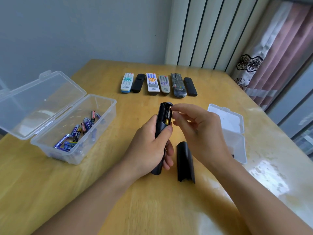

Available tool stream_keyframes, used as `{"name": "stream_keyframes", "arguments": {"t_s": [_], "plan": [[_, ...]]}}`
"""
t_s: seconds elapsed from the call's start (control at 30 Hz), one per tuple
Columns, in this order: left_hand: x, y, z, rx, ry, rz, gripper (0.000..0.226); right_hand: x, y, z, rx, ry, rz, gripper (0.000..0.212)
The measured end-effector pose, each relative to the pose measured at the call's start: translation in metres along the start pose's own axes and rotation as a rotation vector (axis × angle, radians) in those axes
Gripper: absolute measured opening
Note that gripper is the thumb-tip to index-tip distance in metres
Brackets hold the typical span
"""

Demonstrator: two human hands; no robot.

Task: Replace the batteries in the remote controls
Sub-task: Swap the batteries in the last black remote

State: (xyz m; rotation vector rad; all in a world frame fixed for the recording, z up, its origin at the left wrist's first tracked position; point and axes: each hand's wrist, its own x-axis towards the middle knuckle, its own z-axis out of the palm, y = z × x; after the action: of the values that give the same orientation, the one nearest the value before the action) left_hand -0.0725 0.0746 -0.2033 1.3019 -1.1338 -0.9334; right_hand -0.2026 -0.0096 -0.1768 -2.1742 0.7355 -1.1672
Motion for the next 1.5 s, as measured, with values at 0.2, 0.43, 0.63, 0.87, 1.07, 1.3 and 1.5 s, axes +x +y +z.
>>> {"name": "stream_keyframes", "arguments": {"t_s": [0.2,0.43,0.63,0.87,1.07,1.3,1.5], "plan": [[-0.001,0.001,0.000,0.039,-0.004,0.004,0.005,0.001,0.000,0.001,0.014,0.018,0.077,0.017],[0.000,-0.001,-0.002,0.075,-0.043,-0.015,0.004,0.007,0.003,-0.001,0.020,-0.018,0.101,0.010],[0.000,-0.005,0.001,0.098,-0.046,-0.011,0.007,0.009,0.002,-0.005,0.071,-0.050,0.116,0.015],[0.004,-0.003,0.000,0.079,-0.016,0.003,0.012,0.006,0.001,-0.007,0.087,0.013,0.086,0.013],[0.006,-0.005,0.000,0.031,-0.005,-0.005,0.017,0.004,0.001,-0.005,0.225,0.128,0.143,0.019],[0.012,-0.009,-0.007,-0.058,0.018,-0.047,0.012,0.007,0.000,-0.005,0.460,0.174,0.170,0.018],[0.018,-0.009,-0.012,-0.125,0.059,-0.143,0.018,0.012,-0.015,-0.006,0.728,0.236,0.258,0.016]]}}
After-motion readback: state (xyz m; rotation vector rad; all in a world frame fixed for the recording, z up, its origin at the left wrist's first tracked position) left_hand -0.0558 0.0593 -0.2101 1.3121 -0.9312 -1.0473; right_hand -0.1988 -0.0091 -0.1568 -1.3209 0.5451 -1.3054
